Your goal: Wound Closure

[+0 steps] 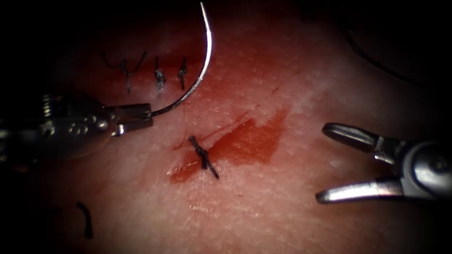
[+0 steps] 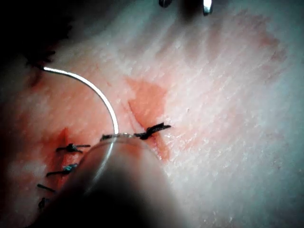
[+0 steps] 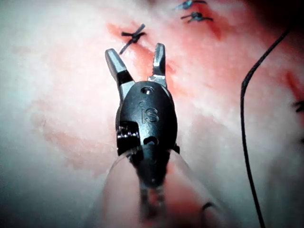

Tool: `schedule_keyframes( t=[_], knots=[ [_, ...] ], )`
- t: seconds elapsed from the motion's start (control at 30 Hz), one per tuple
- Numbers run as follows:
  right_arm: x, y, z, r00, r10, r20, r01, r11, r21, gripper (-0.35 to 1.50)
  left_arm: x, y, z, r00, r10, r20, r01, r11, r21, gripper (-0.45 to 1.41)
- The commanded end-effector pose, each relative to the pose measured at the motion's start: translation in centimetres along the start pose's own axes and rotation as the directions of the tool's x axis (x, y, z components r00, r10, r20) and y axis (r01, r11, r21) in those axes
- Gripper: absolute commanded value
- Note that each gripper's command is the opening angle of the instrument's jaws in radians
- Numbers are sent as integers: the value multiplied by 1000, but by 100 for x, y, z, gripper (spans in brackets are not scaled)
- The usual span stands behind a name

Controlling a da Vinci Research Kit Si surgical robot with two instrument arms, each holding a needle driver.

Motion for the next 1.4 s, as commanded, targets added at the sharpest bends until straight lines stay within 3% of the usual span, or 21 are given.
schedule_keyframes(
  t=[0.03, 0.17, 0.23, 0.3, 0.53, 0.77, 1.1, 1.2, 1.23, 1.3, 1.37, 1.4],
  knots=[
    [1, 5, 9, 999, 45, -18, -45, 999, -2, 126, 21, 13, 18, 1000, 2, -8, -2, 1000, 13, -45],
    [6, 20, 10, 988, 150, -38, -150, 989, 6, 130, 51, 25, 34, 1000, 9, -3, -9, 998, 62, -45],
    [5, 29, 10, 972, 232, -35, -231, 972, 42, 103, 60, 30, 41, 1000, 15, -1, -15, 996, 88, -45],
    [3, 38, 12, 946, 322, -23, -321, 946, 49, 89, 67, 37, 47, 1000, 12, -5, -12, 994, 112, -45],
    [-8, 60, 10, 874, 485, -1, -485, 873, 46, 119, 71, 51, 53, 1000, 6, -31, -1, 986, 168, -45],
    [-9, 68, 11, 825, 565, -23, -564, 825, 22, 128, 69, 51, 50, 999, 23, -44, -12, 972, 236, -45],
    [-4, 67, 35, 784, 618, -52, -619, 786, 10, 124, 73, 55, 48, 998, 52, -36, -41, 967, 251, -45],
    [-2, 64, 41, 780, 624, -48, -624, 781, 9, 116, 73, 55, 48, 998, 58, -34, -47, 967, 251, -45],
    [-1, 64, 43, 780, 624, -47, -624, 781, 6, 109, 73, 56, 48, 998, 57, -34, -47, 967, 251, -45],
    [-1, 63, 47, 780, 624, -42, -625, 781, -1, 67, 74, 56, 47, 998, 61, -29, -52, 966, 253, -45],
    [1, 63, 50, 779, 625, -46, -626, 779, -27, -35, 75, 58, 47, 997, 68, -31, -58, 966, 251, -45],
    [1, 64, 52, 778, 626, -52, -628, 777, -41, -35, 75, 59, 47, 997, 73, -30, -64, 966, 251, -45]
  ],
)
